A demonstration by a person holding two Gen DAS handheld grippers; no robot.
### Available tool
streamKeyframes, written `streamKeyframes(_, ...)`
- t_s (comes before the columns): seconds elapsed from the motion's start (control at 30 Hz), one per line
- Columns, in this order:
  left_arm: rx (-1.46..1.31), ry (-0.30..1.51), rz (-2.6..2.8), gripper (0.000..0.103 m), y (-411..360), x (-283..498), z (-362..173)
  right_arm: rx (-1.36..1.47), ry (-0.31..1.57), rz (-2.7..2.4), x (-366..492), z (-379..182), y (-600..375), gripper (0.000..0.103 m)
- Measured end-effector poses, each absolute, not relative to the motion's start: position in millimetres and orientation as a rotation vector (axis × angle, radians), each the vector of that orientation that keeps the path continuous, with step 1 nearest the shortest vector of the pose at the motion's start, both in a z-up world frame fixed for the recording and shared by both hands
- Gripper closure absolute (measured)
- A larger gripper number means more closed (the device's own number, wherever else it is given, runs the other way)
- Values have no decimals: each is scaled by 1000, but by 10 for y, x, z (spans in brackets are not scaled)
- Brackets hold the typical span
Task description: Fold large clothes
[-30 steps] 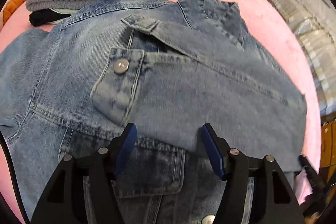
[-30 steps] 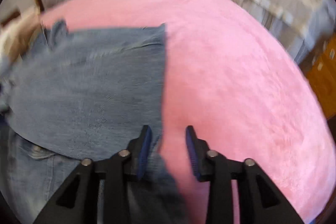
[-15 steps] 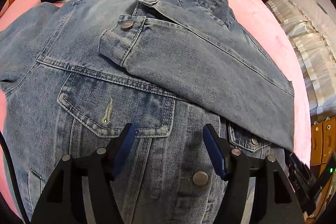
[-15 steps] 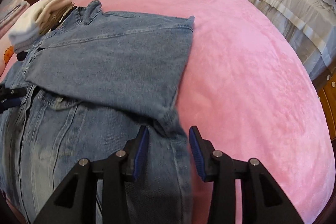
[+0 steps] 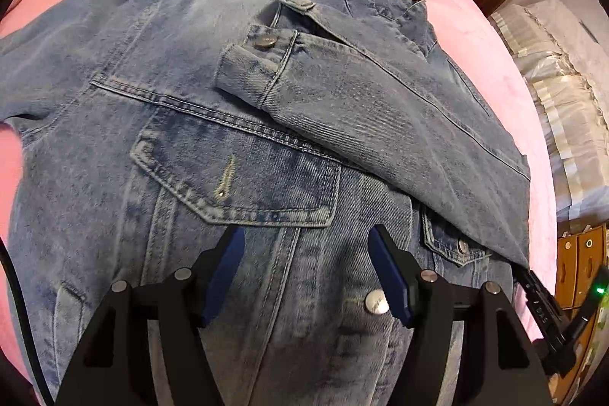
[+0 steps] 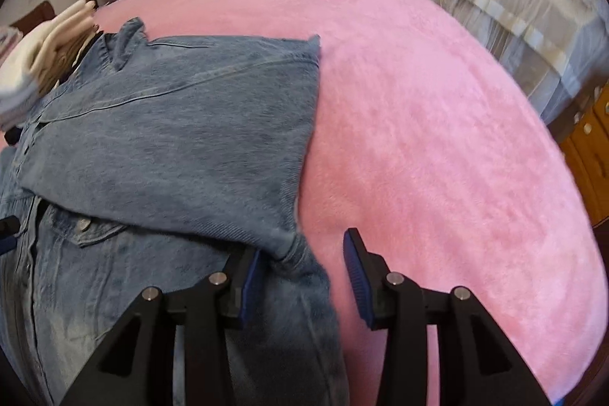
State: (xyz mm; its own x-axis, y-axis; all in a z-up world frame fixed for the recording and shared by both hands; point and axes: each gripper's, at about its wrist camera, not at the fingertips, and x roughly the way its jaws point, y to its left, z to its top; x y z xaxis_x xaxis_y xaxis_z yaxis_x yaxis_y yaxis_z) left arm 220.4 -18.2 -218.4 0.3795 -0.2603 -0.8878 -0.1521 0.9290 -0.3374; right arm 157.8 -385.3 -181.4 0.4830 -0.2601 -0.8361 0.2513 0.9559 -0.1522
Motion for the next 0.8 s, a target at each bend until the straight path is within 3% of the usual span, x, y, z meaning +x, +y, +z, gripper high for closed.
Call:
streamKeyframes(0.2, -321, 1148, -88, 35, -270, 2061, -1889, 27, 955, -252, 1345, -1469, -3511, 60)
streamKeyframes(0.3, -286, 1117, -103, 24, -310, 1963, -1646, 52, 935, -217, 1292, -1313, -3320, 60)
streamKeyframes(0.53, -297, 1011, -118, 18, -149, 1635, -1074, 91, 918, -143, 1151, -1011, -2774, 60)
streamKeyframes(0.8, -246, 987, -65, 17, 227, 1241, -778, 74, 922, -83, 939, -840, -2186, 59)
